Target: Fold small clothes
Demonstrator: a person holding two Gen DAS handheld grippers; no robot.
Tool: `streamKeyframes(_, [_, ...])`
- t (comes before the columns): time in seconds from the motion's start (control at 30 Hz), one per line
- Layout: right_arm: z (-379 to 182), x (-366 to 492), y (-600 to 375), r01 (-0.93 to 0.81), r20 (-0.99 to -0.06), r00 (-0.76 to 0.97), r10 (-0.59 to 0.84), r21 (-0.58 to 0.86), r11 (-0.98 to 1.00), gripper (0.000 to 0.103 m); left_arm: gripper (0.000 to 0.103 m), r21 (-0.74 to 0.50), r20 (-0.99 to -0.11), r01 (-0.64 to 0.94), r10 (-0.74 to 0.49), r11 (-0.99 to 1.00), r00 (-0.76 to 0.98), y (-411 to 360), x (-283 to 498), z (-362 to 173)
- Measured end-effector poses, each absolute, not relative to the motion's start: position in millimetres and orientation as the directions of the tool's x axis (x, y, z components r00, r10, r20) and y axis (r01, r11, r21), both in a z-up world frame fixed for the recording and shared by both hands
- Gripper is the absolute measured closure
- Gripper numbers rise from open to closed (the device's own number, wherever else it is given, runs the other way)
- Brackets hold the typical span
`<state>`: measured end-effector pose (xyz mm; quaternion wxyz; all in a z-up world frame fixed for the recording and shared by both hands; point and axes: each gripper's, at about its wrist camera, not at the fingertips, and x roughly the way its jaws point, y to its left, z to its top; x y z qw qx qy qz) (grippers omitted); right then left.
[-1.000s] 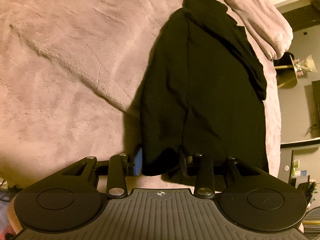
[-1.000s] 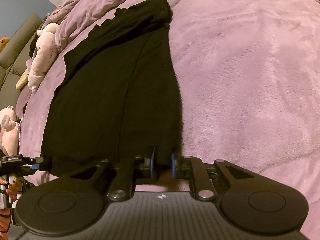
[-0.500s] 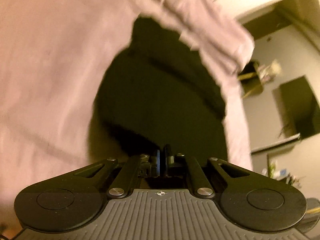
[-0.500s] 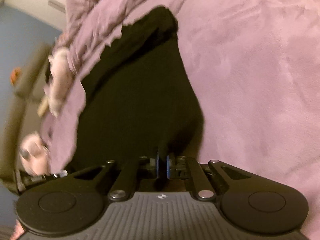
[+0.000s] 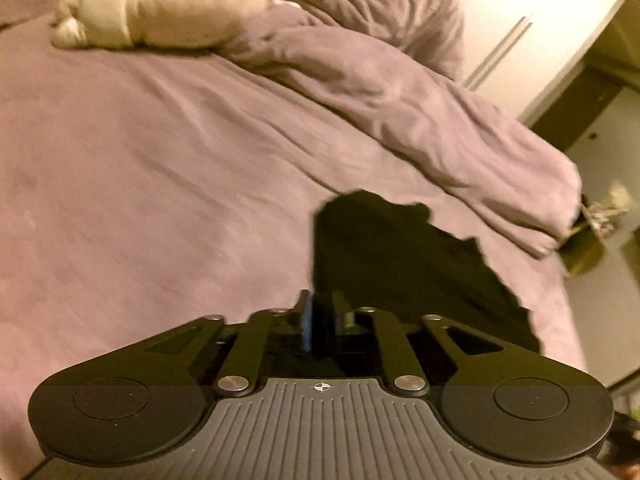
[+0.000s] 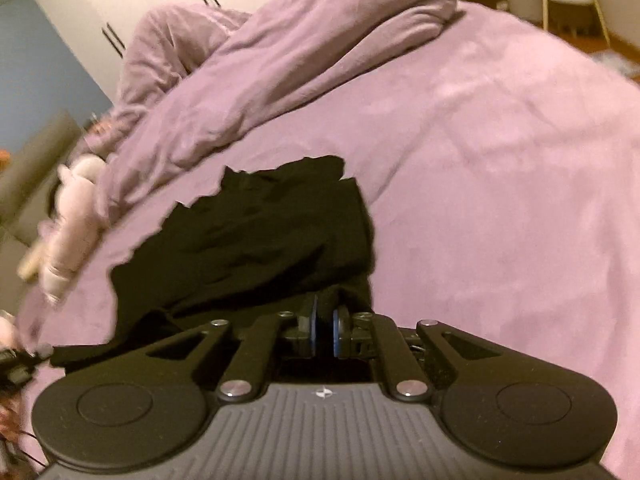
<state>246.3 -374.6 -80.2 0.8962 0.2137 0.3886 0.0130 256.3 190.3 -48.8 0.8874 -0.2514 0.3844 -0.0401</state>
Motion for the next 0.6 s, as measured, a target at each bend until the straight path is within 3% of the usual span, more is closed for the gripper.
streamKeyframes(0.03, [-79, 245, -377, 0.153, -0.681, 0.716, 0.153, 0.367, 0.918, 0.088, 0.081, -0.481, -0.657, -0.121, -0.265, 0.869, 0.706, 193, 258, -51])
streamKeyframes(0.1, [-76, 238, -387, 0.174, -0.648, 0.756, 0.095, 0.339, 0.925, 0.063, 0.073, -0.494, -0.65, -0.094, -0.295, 0.864, 0.701, 202, 257, -57])
streamKeyframes(0.17, [-76, 231, -399, 0.174, -0.618, 0.782, 0.08, 0.34, 0.924, 0.053, 0.069, -0.485, -0.666, -0.06, -0.324, 0.873, 0.672, 206, 256, -67])
streamKeyframes(0.33, [-90, 226, -404, 0.056, -0.623, 0.759, 0.191, 0.355, 0.933, 0.044, 0.063, -0.417, -0.711, -0.005, -0.323, 0.909, 0.625, 198, 263, -88])
streamKeyframes(0.4, [-97, 228, -398, 0.038, -0.639, 0.748, 0.182, 0.316, 0.948, 0.039, 0.053, -0.432, -0.706, 0.019, -0.352, 0.902, 0.614, 193, 270, -92])
streamKeyframes(0.6, [-117, 247, -389, 0.02, -0.645, 0.73, 0.224, 0.348, 0.937, 0.039, 0.049, -0.495, -0.72, 0.008, -0.415, 0.869, 0.556, 180, 299, -111])
